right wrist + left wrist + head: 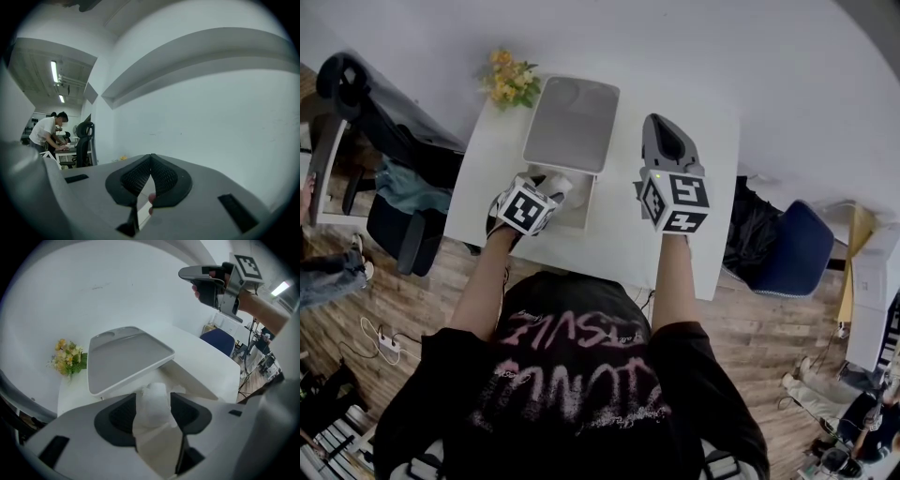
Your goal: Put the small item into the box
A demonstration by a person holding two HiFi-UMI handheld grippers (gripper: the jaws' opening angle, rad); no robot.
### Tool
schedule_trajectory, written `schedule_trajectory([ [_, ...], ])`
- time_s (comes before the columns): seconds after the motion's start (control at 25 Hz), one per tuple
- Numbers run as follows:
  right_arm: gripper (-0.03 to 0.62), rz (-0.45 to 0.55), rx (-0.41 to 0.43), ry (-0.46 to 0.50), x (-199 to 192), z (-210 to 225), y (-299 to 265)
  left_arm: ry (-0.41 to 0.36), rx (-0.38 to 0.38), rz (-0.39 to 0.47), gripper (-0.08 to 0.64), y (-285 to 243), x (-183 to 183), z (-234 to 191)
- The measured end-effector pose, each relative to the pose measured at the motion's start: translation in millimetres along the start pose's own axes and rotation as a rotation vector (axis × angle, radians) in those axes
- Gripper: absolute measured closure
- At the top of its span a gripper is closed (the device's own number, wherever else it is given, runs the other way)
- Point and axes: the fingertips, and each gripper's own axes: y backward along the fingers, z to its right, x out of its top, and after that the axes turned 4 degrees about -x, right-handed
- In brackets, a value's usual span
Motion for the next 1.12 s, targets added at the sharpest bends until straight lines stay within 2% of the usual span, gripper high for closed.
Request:
schedule_trajectory([
  [0.24, 0.581, 0.015, 0.013, 0.003, 5.8, -8.9, 0.0, 0.042, 0.044, 0.125, 0.371, 25.1, 15.7, -9.7],
  [0.36, 0.581, 0.027, 0.023, 0.002, 9.4, -13.2, 0.2, 0.058, 0.089, 0.18, 0.428, 34.7, 21.6, -16.2],
  [0.76, 0.581, 0.036, 0.043, 0.01, 14.8, -30.3, 4.9, 0.066, 0.161, 0.286, 0.509, 62.5, 29.0, -21.2],
  [0.96, 0.581, 0.046, 0.042, 0.012, 20.1, -34.0, 7.9, 0.113, 0.193, 0.368, 0.555, 77.7, 39.7, -28.7],
  [1.12, 0.581, 0.043, 0.042, 0.017, 19.9, -37.6, 8.5, 0.101, 0.219, 0.407, 0.557, 90.4, 49.0, -33.2],
])
